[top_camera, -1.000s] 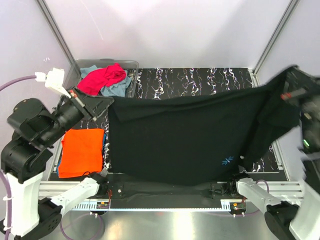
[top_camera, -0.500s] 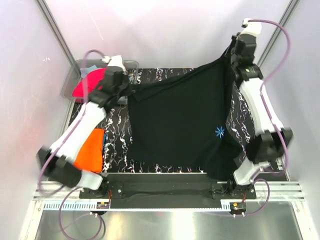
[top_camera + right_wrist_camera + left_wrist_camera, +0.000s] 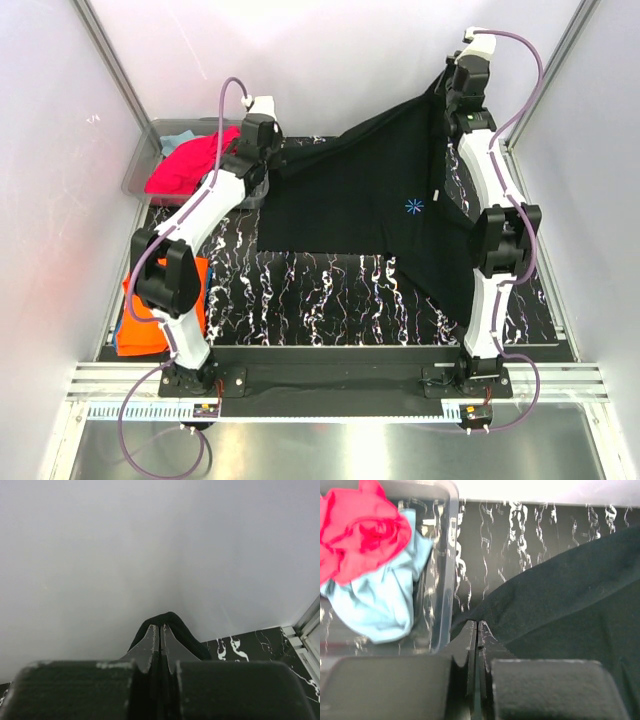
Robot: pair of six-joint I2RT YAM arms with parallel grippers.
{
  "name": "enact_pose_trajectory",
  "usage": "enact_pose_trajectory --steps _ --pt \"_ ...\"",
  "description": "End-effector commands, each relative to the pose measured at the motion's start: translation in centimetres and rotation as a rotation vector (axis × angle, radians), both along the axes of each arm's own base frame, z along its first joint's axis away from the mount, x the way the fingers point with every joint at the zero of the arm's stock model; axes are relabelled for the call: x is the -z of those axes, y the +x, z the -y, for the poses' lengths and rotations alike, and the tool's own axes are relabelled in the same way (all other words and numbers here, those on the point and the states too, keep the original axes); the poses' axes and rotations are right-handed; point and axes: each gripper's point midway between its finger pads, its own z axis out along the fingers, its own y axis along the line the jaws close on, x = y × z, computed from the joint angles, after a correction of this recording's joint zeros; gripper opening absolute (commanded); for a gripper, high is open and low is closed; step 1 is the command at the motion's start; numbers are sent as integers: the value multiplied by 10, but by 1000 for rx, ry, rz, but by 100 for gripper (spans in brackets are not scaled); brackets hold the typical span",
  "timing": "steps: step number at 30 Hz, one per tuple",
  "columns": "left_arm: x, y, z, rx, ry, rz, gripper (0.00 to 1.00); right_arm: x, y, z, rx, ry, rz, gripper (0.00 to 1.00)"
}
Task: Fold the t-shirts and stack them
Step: Flatten the tshirt out
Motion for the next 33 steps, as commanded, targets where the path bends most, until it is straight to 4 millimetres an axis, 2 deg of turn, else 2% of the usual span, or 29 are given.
enact_pose_trajectory --steps 1,2,3,4,5,6,7,8,9,10,11,13,15,16,17,18,19,20,21,22,23,24,25,26,27,28,30,33 --pt "-35 25 -3 -10 22 110 0 -35 9 12 2 10 123 1" --pt "-35 28 -2 -8 23 106 2 -32 9 14 12 15 107 4" --pt "-31 27 -1 -1 29 84 22 -21 10 17 17 19 67 13" --pt "-27 27 1 14 32 65 38 -18 9 19 22 26 48 27" --pt "-31 30 3 14 29 62 51 -7 4 27 67 42 -5 38" --pt "-22 24 1 11 42 10 74 -2 -1 31 97 54 -45 54" --pt "-22 22 -2 -9 43 -7 80 -11 -6 36 124 67 -59 58" --pt "-26 21 -3 -16 43 -17 83 16 -21 45 184 91 -186 66" --pt "-21 12 -7 -27 57 -60 85 21 -30 47 210 107 -230 72" --pt "-23 7 -9 -34 53 -70 85 16 -40 47 215 130 -251 73" --pt "-24 -3 -12 -35 52 -81 84 36 -57 43 214 166 -357 75" --pt "-21 -21 -16 -33 38 -119 77 46 -83 37 203 201 -446 76" --pt "-15 -50 -18 -2 24 -162 73 62 -113 27 189 275 -546 76" --pt "6 -68 -17 20 11 -226 63 73 -141 15 146 320 -609 76" --pt "1 -83 -20 21 -6 -225 58 81 -155 8 138 374 -639 74" --pt "9 -95 -20 32 -27 -258 53 68 -178 2 110 411 -628 73" --pt "32 -112 -21 26 -50 -322 52 108 -202 -9 87 457 -748 71" --pt "32 -124 -22 29 -84 -333 46 118 -218 -16 65 479 -788 70" --pt "39 -134 -17 47 -132 -370 42 113 -239 -20 44 499 -787 69" --pt "60 -149 -16 16 -175 -432 38 146 -265 -36 -14 548 -900 68" --pt "65 -157 -17 0 -200 -450 30 155 -280 -41 -32 565 -932 68" --pt "74 -160 -16 -19 -219 -463 27 152 -297 -44 -54 577 -930 68" --pt "92 -168 -21 -80 -243 -505 27 176 -319 -46 -45 597 -998 68" --pt "100 -168 -25 -123 -256 -518 28 182 -331 -47 -42 603 -1016 68" --pt "105 -164 -34 -186 -260 -506 37 179 -344 -47 -45 607 -1003 70" --pt "118 -163 -38 -243 -289 -525 41 192 -361 -45 -15 613 -1048 70" --pt "125 -154 -44 -312 -355 -521 45 193 -380 -40 17 602 -1060 73" --pt "142 -143 -48 -393 -456 -554 45 183 -386 -34 41 589 -1049 75"
